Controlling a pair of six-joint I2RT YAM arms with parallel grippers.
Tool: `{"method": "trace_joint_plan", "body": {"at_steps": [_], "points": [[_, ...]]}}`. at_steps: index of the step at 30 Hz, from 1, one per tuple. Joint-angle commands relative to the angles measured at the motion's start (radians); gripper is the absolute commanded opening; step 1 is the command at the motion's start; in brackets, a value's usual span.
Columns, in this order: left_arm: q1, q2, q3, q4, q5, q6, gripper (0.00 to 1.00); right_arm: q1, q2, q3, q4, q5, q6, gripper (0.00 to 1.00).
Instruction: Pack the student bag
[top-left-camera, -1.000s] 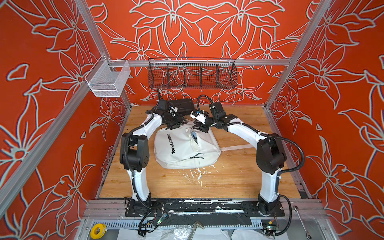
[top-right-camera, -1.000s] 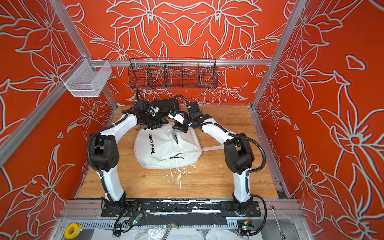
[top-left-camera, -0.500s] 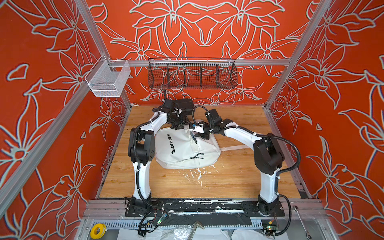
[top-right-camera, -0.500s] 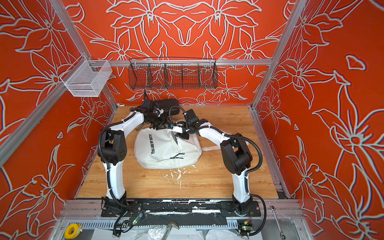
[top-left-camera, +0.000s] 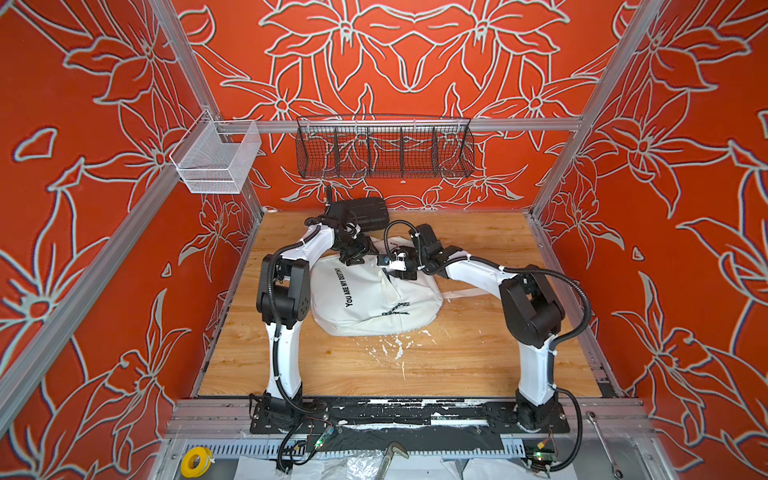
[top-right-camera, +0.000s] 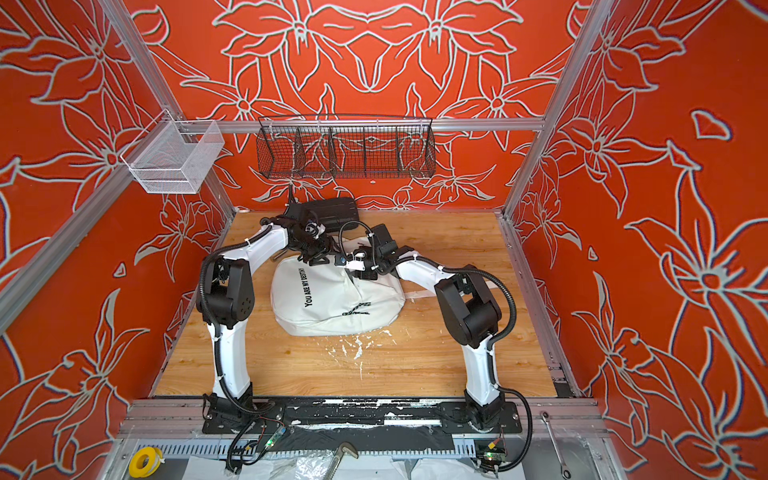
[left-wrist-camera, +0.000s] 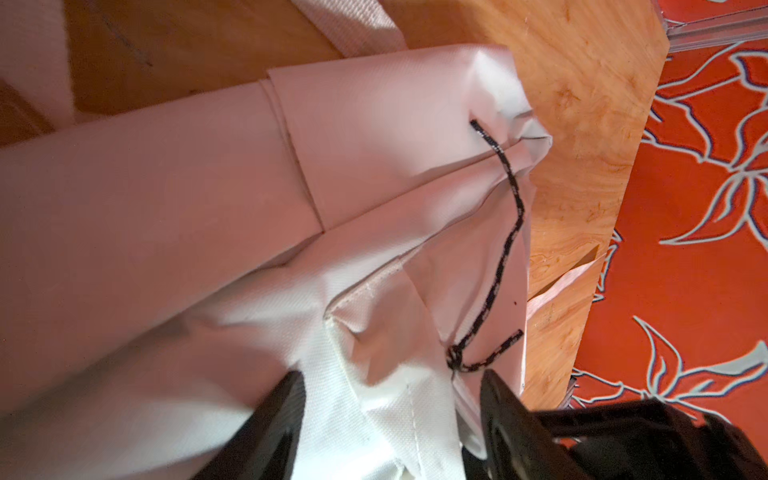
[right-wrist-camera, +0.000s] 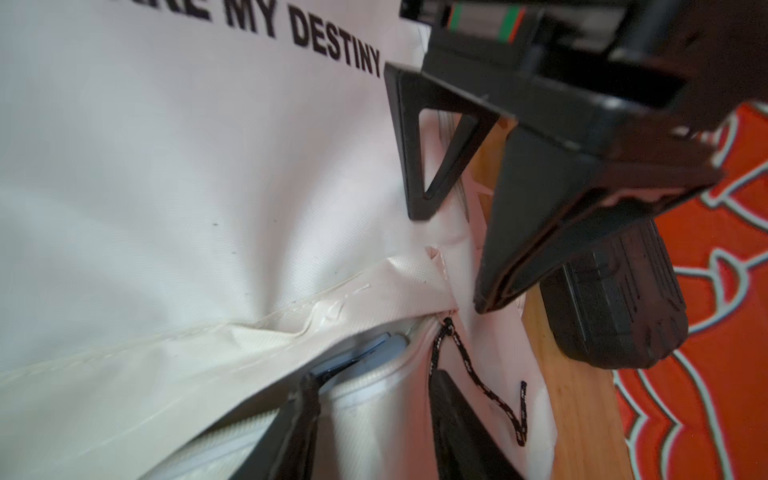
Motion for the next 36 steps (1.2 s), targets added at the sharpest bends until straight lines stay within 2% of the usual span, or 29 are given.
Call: {"method": "trace_joint_plan", "body": {"at_steps": [1, 3, 5, 9, 12, 18, 24, 30, 36], "points": [[0.016, 0.033, 0.005, -0.002, -0.012, -0.012, 0.67, -0.002, -0.071, 0.082, -0.191, -0.150, -0.103, 0.47], [0.016, 0.049, 0.024, -0.015, -0.013, -0.006, 0.67, -0.008, -0.071, 0.096, -0.193, -0.146, -0.053, 0.48], [0.016, 0.062, 0.033, -0.023, -0.017, -0.004, 0.67, -0.018, -0.052, 0.094, -0.128, -0.090, -0.005, 0.47], [0.016, 0.064, 0.022, -0.002, -0.018, -0.017, 0.67, -0.018, 0.087, 0.244, -0.228, 0.108, -0.043, 0.45], [0.016, 0.057, 0.015, 0.015, -0.018, -0.023, 0.67, -0.019, 0.164, 0.271, -0.174, 0.197, -0.072, 0.46], [0.024, 0.046, -0.002, 0.019, -0.030, -0.026, 0.64, -0.027, 0.271, 0.368, -0.222, 0.181, -0.079, 0.46], [0.052, -0.002, -0.094, 0.117, -0.034, -0.094, 0.63, -0.027, 0.302, 0.348, -0.192, 0.150, -0.054, 0.48], [0.053, 0.030, -0.062, 0.112, -0.012, -0.104, 0.63, -0.022, 0.332, 0.382, -0.255, 0.073, -0.080, 0.49], [0.055, 0.057, -0.039, 0.138, 0.008, -0.132, 0.64, -0.008, 0.397, 0.447, -0.344, 0.062, -0.100, 0.45]]}}
